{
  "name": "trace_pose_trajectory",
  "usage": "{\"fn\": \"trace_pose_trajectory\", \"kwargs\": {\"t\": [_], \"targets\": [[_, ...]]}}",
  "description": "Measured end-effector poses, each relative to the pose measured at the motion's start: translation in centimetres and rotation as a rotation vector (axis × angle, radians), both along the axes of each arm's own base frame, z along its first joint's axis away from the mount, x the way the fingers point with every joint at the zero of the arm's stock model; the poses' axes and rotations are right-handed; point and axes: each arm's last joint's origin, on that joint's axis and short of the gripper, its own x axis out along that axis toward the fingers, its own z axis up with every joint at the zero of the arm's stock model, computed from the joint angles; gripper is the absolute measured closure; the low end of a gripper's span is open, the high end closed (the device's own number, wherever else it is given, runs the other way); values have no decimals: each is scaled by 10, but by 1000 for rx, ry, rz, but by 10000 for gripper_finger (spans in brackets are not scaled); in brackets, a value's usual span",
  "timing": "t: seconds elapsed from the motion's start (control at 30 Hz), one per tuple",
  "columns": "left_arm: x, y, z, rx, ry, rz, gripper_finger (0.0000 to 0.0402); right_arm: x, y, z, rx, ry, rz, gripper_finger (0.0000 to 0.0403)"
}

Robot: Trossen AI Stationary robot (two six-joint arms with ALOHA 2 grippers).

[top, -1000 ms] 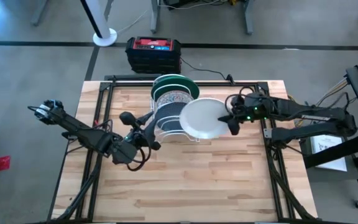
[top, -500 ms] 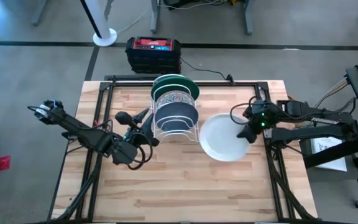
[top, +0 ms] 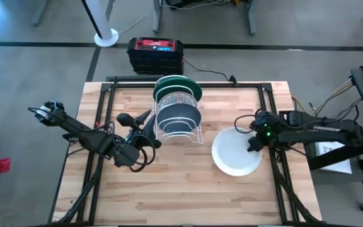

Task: Sort dishes
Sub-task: Remove the white plate from the dish rack

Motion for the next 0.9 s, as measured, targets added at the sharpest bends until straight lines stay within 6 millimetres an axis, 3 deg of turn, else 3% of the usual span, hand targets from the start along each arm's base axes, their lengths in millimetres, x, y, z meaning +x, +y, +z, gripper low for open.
{"fn": "trace_pose_trajectory", "kwargs": {"t": [0.9], "targets": [[0,0,-1,-2,-9,7,285,-3,1,-46,38,31,-18,349]]}}
